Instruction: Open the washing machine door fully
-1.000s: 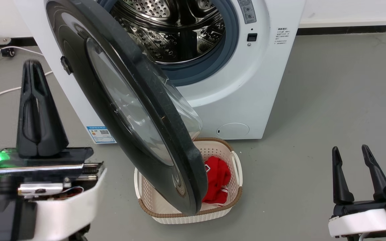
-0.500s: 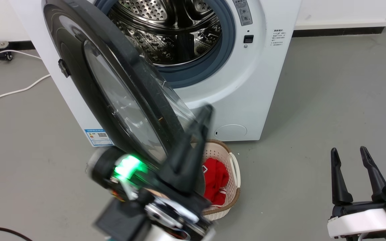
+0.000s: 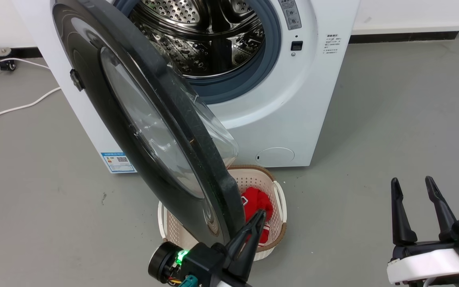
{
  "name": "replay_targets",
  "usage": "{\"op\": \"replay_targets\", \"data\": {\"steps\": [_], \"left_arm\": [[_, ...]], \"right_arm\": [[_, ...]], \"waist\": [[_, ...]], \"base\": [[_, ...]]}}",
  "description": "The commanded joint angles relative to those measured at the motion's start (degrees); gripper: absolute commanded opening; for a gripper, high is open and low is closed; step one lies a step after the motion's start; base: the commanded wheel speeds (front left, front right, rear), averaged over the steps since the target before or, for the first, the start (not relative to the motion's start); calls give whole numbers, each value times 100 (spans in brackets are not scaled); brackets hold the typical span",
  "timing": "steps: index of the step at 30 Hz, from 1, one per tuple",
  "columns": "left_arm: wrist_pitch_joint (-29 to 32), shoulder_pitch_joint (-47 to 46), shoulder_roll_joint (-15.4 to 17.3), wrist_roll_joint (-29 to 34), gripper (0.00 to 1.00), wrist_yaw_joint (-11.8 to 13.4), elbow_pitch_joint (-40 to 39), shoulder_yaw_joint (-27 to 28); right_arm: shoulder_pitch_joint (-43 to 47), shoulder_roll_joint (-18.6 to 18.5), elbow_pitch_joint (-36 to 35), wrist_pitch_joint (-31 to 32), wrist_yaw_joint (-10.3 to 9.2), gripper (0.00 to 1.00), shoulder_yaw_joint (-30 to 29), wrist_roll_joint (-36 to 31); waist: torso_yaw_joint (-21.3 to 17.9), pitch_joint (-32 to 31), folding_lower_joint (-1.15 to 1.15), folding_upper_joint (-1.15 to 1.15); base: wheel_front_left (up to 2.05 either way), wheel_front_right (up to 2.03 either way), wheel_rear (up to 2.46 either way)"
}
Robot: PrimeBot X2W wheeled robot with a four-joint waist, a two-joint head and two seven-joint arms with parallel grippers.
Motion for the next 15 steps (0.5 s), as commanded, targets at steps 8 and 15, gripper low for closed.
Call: {"op": "replay_targets", "data": {"steps": [8, 15], "left_arm": [[-400, -677, -78, -51, 0, 147, 647, 111], [-486, -1052, -107, -146, 0, 292, 1114, 133]], "right_arm": [[-109, 11, 68, 9, -4, 100, 48, 77], [-132, 11, 117, 20, -4, 100, 83, 95]], "waist": [[-51, 99, 0, 0], [-104, 143, 0, 0]], "base": [[0, 0, 0], [0, 0, 0]]}}
